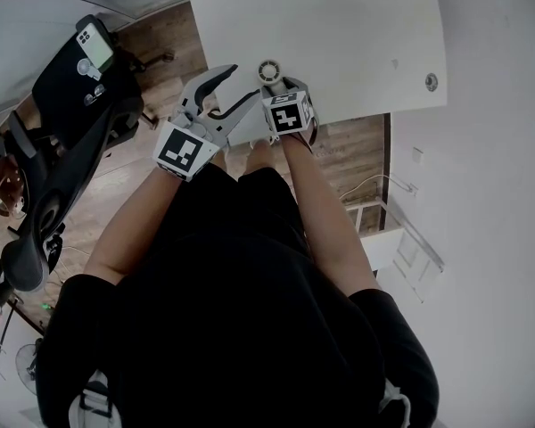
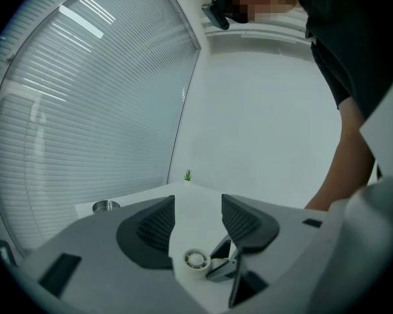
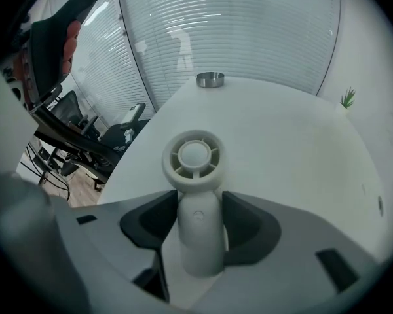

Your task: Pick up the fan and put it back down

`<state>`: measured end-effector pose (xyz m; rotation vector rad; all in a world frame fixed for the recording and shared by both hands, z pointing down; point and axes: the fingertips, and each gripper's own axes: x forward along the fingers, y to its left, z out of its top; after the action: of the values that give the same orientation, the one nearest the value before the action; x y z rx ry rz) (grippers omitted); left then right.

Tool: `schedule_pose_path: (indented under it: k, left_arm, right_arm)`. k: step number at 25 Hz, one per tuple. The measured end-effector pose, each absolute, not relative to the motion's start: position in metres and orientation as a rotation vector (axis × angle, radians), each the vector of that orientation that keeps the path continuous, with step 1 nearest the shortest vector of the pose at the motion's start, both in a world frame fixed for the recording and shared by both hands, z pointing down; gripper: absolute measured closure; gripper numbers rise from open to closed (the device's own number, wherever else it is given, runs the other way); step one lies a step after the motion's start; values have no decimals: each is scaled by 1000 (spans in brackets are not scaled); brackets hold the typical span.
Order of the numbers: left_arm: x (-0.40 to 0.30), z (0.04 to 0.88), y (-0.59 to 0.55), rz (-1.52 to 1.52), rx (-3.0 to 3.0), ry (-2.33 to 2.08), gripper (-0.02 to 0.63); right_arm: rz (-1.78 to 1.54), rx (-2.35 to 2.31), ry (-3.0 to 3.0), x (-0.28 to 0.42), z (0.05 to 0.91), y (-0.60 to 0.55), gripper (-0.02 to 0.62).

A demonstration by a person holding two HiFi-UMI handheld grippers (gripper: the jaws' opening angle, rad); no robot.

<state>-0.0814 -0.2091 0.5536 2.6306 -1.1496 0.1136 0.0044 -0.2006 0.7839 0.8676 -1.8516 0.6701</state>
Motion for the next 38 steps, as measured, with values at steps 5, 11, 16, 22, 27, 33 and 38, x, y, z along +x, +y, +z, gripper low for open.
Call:
schedule_pose_path:
  k: [5, 11, 16, 22, 27, 33, 38]
  left_arm:
    - [-84, 553, -206, 121, 2637, -1150, 373]
    - [-86, 551, -201, 115, 2637, -1159, 374]
    - [-87, 546, -199, 118, 2648, -1166, 376]
    - [-85, 536, -198, 110, 2659, -1177, 377]
    - [-81, 524, -197, 110, 2675, -1193, 379]
    - [-79, 508, -193, 115, 2688, -1217, 382]
    - [-75, 493, -188, 111, 2692, -1220, 387]
  right_arm:
    - [662, 858, -1836, 3, 784, -201, 399]
    - [685, 863, -1869, 5, 778, -201, 401]
    - [722, 915, -1902, 13, 758, -202, 402]
    - [729, 963, -1989, 13, 725, -210, 400]
    - [713, 997, -2070, 13, 692, -217, 401]
    - [677, 1028, -2174, 15, 644, -222, 401]
    - [643, 1057, -2267, 16, 599, -224, 401]
